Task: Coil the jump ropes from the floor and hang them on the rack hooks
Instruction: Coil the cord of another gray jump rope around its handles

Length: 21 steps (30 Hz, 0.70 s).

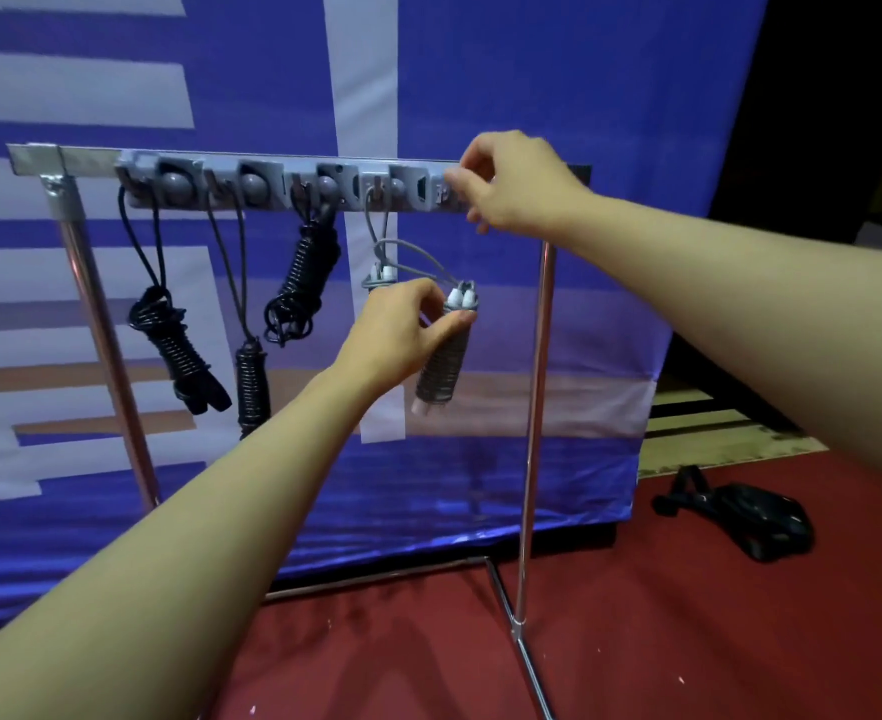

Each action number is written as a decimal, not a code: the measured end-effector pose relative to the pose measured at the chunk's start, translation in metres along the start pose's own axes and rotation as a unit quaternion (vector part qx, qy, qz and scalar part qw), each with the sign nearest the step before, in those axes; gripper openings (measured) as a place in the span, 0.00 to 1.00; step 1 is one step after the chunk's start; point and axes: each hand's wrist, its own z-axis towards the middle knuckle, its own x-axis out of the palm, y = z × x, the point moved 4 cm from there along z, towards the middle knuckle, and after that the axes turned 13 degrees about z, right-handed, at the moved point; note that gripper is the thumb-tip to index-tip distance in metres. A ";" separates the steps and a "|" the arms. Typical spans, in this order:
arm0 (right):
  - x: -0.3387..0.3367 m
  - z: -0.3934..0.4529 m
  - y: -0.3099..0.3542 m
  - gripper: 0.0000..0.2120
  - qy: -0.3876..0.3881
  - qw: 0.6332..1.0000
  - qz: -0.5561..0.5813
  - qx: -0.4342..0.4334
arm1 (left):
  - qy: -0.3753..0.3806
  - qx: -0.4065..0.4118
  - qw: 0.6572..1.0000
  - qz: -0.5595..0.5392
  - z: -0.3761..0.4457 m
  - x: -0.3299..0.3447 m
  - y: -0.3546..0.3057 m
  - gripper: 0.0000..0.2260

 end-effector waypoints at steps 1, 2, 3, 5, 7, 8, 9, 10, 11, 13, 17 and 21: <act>0.006 0.000 -0.003 0.18 0.028 0.999 0.000 0.026 | -0.005 0.007 1.000 0.012 0.004 0.002 -0.001 0.16; 0.012 -0.001 -0.007 0.21 0.058 0.997 0.014 0.047 | -0.005 0.016 1.000 0.020 0.007 0.004 -0.001 0.17; 0.017 -0.002 -0.010 0.23 0.087 0.994 0.036 0.061 | -0.003 0.023 0.999 0.024 0.010 0.006 -0.001 0.17; 0.025 -0.007 -0.016 0.24 0.137 0.985 0.084 0.071 | 0.003 0.028 0.999 0.024 0.015 0.008 -0.001 0.17; 0.029 -0.011 -0.020 0.22 0.167 0.978 0.112 0.058 | 0.010 0.028 0.999 0.030 0.020 0.009 0.001 0.17; 0.029 -0.012 -0.022 0.22 0.175 0.977 0.117 0.044 | 0.013 0.027 0.999 0.035 0.022 0.009 0.001 0.17; 0.028 -0.012 -0.023 0.21 0.178 0.977 0.112 0.027 | 0.015 0.027 0.999 0.037 0.024 0.008 0.000 0.17; 0.027 -0.011 -0.023 0.21 0.178 0.979 0.096 0.006 | 0.017 0.027 0.999 0.036 0.026 0.008 0.000 0.16; 0.025 -0.010 -0.023 0.21 0.176 0.982 0.073 -0.015 | 0.018 0.025 0.999 0.034 0.028 0.008 0.000 0.16; 0.021 -0.008 -0.023 0.18 0.177 0.982 0.036 -0.048 | 0.021 0.021 0.999 0.030 0.030 0.005 0.000 0.15; 0.019 0.002 -0.021 0.11 0.153 0.984 0.010 -0.088 | 0.010 0.041 0.999 0.025 0.035 -0.002 0.001 0.15; 0.009 0.015 -0.024 0.09 0.077 0.994 0.037 -0.064 | 0.000 0.044 0.998 0.035 0.042 -0.008 0.000 0.15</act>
